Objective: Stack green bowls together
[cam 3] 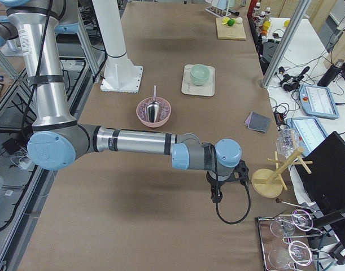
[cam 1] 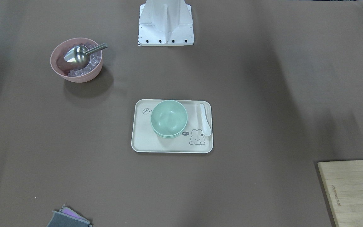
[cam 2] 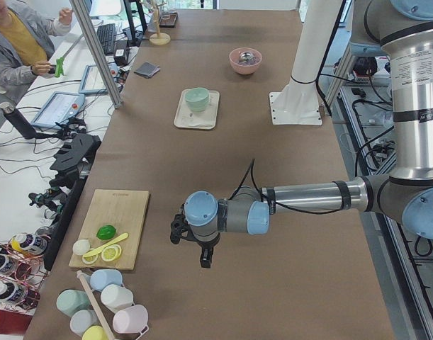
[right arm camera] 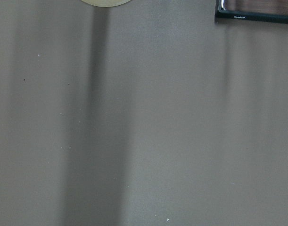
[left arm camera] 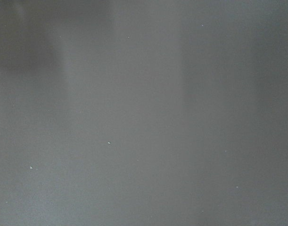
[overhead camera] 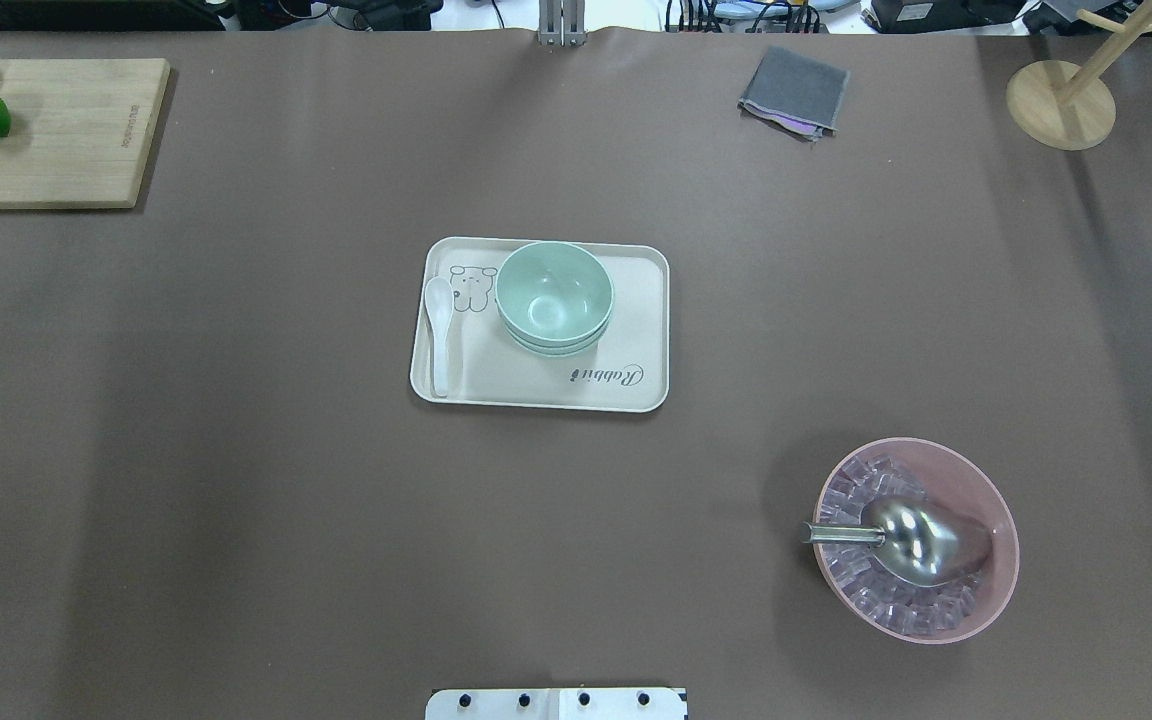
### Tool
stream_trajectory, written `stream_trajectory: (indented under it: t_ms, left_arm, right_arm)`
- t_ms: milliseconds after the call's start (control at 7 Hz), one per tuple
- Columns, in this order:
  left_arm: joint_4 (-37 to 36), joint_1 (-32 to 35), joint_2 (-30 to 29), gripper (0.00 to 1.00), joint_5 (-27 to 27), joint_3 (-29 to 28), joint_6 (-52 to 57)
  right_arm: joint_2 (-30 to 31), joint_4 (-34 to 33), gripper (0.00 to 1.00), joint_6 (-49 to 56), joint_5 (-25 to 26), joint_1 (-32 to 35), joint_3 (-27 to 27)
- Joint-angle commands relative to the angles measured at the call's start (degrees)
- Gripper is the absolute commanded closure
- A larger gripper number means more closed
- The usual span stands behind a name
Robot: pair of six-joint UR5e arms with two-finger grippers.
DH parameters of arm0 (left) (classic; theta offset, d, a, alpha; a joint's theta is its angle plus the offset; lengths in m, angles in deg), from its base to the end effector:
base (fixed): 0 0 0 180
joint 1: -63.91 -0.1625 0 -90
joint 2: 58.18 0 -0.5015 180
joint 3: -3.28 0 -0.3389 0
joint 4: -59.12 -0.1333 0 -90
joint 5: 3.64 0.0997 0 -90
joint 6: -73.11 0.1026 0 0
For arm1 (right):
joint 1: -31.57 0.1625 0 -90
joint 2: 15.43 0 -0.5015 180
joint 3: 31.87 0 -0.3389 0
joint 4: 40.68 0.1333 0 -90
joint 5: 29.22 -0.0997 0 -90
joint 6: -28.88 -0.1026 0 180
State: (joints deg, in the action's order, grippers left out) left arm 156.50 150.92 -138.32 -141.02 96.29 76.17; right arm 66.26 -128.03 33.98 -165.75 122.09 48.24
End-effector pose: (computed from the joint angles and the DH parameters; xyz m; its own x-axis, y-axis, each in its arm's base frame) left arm -0.0394 -0.3535 0.7656 0.6721 0.0954 -0.7343 -0.0882 0.9949 0.0485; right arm 0.0635 -0.5117 0.7368 0.6862 -0.0962 0.7211 0.0521 0.9952 0.0831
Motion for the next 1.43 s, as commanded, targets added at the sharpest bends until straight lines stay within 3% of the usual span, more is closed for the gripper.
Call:
stream_trajectory:
  t_ms: [0,429,1286]
  left_arm:
    - [-1.0,0.0,-0.4,0.02,0.0,0.0,-0.2]
    - [-4.5,2.3,-1.3,0.02,-4.0,0.1,-0.3]
    - [-4.7,3.9,-3.2,0.02,-4.3,2.1,-0.2]
  right_arm:
    - [0.3,0.2,0.0,0.0,0.0,0.0,0.0]
    - [0.2,0.2,0.0,0.0,0.0,0.0,0.0]
    - [0.3,0.3,0.0,0.0,0.0,0.0,0.1]
